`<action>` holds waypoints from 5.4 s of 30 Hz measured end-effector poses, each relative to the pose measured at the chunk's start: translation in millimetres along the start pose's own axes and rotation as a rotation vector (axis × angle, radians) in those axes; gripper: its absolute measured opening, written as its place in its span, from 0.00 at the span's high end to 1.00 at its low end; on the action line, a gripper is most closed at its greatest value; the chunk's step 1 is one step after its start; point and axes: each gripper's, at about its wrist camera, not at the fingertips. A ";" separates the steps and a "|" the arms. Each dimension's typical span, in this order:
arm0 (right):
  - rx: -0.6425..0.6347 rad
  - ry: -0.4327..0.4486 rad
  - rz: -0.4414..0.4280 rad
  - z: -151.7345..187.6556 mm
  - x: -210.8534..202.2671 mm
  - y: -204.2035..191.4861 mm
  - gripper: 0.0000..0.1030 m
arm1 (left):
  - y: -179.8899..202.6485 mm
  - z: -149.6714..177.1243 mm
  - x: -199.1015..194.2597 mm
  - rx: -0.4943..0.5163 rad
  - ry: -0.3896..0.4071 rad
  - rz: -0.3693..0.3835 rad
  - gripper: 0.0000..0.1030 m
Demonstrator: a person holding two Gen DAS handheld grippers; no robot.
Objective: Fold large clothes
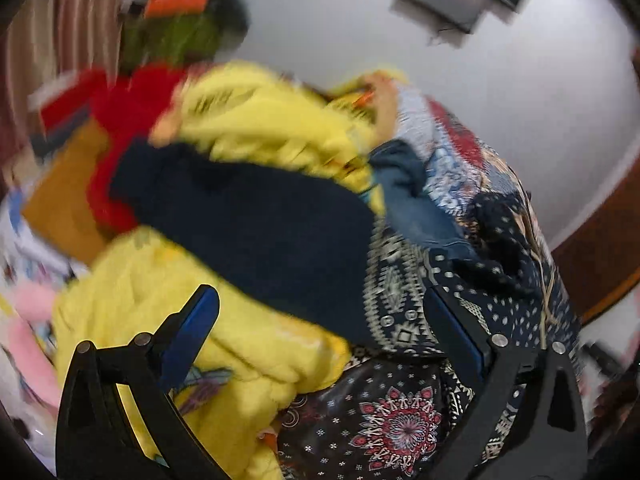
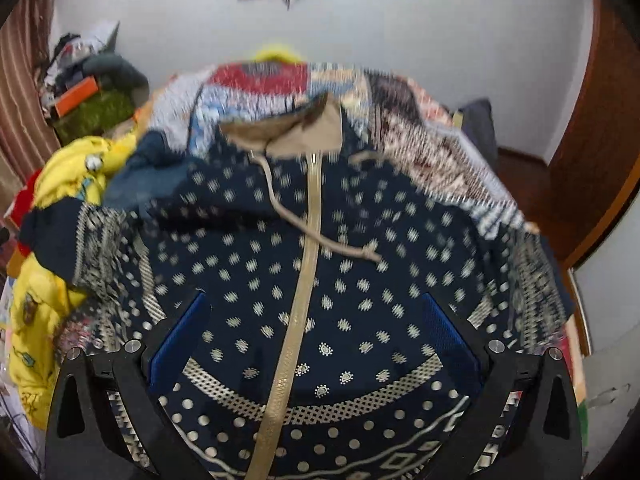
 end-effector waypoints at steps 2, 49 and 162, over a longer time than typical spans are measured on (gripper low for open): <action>0.017 -0.028 -0.015 -0.5 9.7 3.2 0.00 | -19.8 -1.5 21.6 -0.075 -0.070 0.047 0.03; 0.049 0.081 0.022 8.6 -69.5 59.2 0.00 | 331.1 9.2 -107.1 0.376 0.223 0.304 0.98; 0.755 0.050 -0.093 78.3 -46.8 356.7 0.33 | 377.0 84.5 -37.7 0.620 0.051 0.081 0.22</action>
Point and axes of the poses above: each gripper's, at about its wrist camera, not at the fingertips, and x roughly the way its jaws point, y to its right, z to its underside, and after that the axes turned 13 degrees about -z, right-handed
